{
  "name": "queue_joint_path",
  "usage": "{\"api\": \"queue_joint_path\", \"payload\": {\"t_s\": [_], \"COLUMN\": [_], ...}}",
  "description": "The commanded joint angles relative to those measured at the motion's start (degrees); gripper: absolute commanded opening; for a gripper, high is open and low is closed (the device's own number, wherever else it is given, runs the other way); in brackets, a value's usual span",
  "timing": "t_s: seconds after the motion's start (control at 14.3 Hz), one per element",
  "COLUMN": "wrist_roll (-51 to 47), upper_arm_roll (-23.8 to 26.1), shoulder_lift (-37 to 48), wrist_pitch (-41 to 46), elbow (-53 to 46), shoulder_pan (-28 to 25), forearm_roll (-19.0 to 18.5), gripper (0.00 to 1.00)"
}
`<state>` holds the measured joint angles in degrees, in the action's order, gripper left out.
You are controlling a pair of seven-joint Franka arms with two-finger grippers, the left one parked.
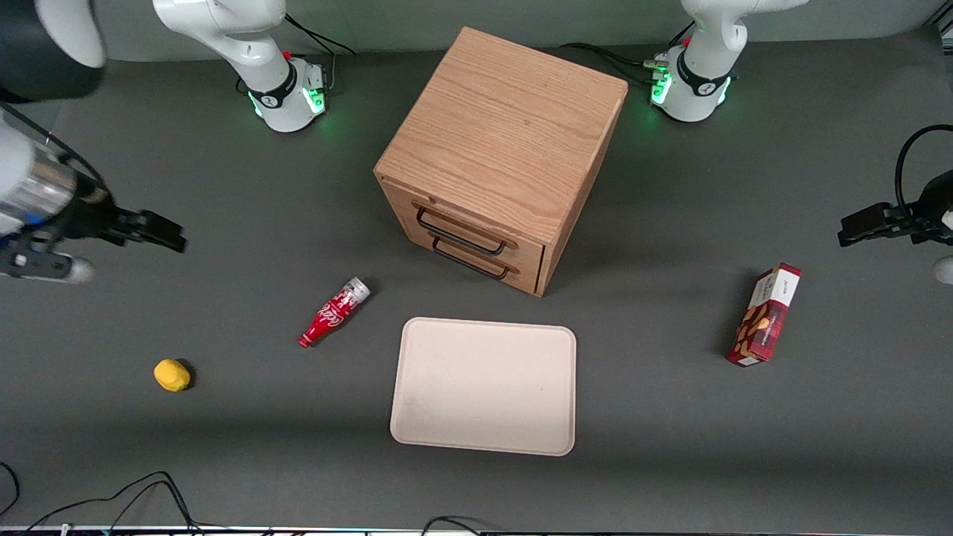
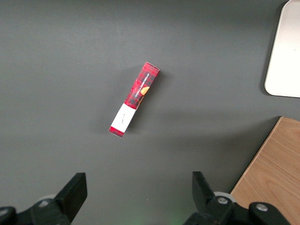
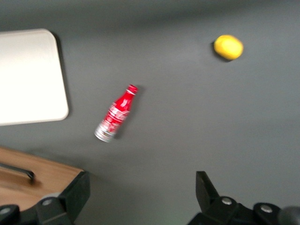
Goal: Place coke bottle on tray
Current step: 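Move the right gripper down over the red Coca-Cola bottle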
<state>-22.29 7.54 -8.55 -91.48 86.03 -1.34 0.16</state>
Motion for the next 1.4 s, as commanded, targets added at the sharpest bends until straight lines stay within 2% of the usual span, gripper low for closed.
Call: {"api": "queue_joint_path", "payload": {"t_s": [0.0, 0.14, 0.28, 0.49, 0.77, 0.91, 1.12, 1.33], "wrist_roll": [-13.4, -22.5, -30.0, -36.5, -41.2, -44.7, -54.6, -55.5], "upper_arm_roll": [4.1, 6.4, 7.4, 7.7, 7.7, 7.7, 7.7, 7.7], "shoulder_lift": [-5.4, -7.5, -8.0, -8.4, -13.8, -18.0, -24.5, -26.1], "wrist_pitch": [-4.0, -8.2, -16.0, -27.0, -41.6, -45.1, -51.1, -52.8], "elbow": [-1.1, 1.8, 9.3, 19.3, 27.3, 27.4, 27.0, 27.0], "shoulder_pan": [-0.4, -0.5, -0.5, -0.4, -0.5, -0.6, -1.1, -1.1], "forearm_roll": [0.0, -0.1, -0.1, -0.2, -1.8, -5.1, -14.8, -15.8], "gripper": [1.00, 1.00, 1.00, 1.00, 1.00, 1.00, 1.00, 1.00]}}
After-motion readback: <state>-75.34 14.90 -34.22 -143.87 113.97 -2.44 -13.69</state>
